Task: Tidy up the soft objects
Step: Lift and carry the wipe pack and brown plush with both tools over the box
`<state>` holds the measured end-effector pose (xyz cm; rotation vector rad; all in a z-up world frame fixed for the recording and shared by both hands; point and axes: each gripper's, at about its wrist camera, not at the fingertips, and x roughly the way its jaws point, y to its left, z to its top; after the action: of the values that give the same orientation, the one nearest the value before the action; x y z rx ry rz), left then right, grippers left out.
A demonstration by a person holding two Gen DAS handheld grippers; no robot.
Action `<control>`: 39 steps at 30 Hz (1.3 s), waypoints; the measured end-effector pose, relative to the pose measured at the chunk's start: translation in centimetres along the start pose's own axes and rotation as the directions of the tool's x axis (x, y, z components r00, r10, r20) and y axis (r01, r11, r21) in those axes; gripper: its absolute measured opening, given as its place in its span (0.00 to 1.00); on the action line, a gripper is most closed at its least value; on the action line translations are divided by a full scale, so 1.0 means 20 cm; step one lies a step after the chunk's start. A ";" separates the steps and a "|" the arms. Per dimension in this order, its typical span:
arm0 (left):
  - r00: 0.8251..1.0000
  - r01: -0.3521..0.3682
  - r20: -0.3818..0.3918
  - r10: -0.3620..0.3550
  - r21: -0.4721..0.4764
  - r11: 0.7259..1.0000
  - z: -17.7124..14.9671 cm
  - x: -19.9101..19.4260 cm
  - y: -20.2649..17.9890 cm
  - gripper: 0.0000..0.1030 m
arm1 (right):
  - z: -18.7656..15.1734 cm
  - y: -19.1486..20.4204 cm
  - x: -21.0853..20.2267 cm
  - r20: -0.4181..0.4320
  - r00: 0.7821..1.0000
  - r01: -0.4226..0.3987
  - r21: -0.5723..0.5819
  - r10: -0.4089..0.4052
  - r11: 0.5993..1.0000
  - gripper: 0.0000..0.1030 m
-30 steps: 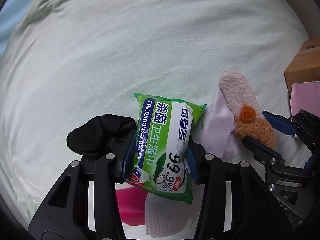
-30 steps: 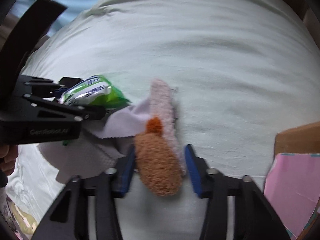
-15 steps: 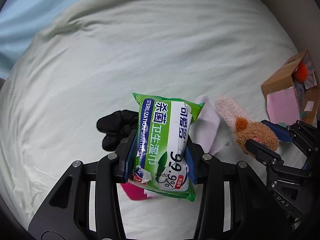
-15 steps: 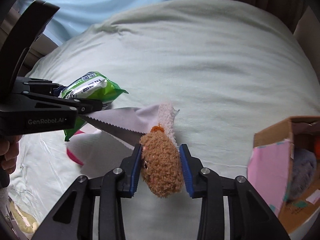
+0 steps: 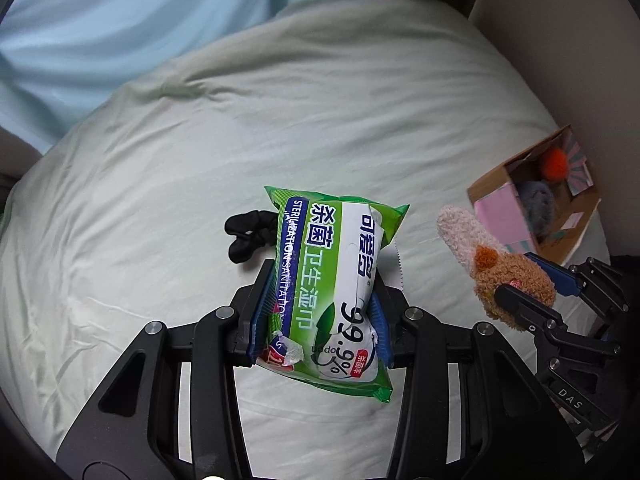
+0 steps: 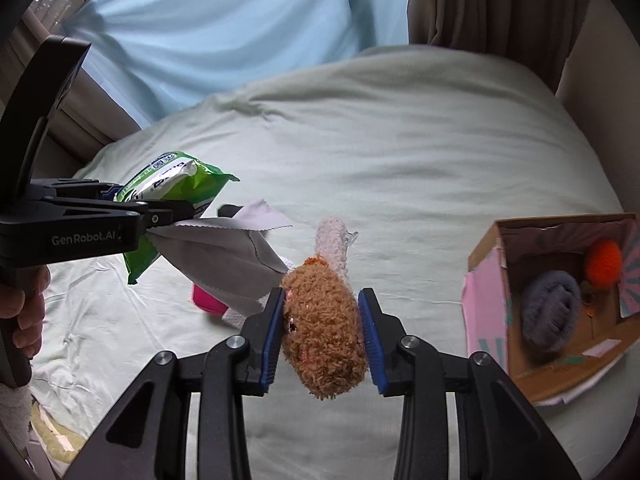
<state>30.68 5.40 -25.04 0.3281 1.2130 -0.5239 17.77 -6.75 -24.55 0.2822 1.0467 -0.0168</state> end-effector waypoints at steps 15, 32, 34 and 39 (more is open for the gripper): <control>0.987 0.048 0.155 -0.049 0.009 0.999 -0.09 -0.57 -0.34 0.36 | -0.11 -0.15 -0.67 0.141 0.990 0.000 0.082 -0.011 0.997 0.33; 0.969 0.113 0.222 -0.106 -0.019 0.993 0.15 -0.72 -1.16 0.36 | -0.02 -0.86 -1.05 0.188 0.982 0.026 0.047 -0.035 0.999 0.33; 0.969 0.118 0.220 -0.110 -0.021 0.993 0.20 -0.68 -1.27 0.36 | -0.01 -0.97 -1.05 0.180 0.983 0.028 0.039 -0.035 0.999 0.33; 0.975 0.132 0.185 -0.123 -0.040 0.990 0.30 -0.52 -1.50 0.36 | 0.03 -1.22 -0.98 0.142 0.989 0.022 0.041 -0.028 0.999 0.33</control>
<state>16.37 -20.63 -12.23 0.1544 1.0720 -0.6186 4.74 -32.69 -12.85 0.2993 0.9084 -0.0794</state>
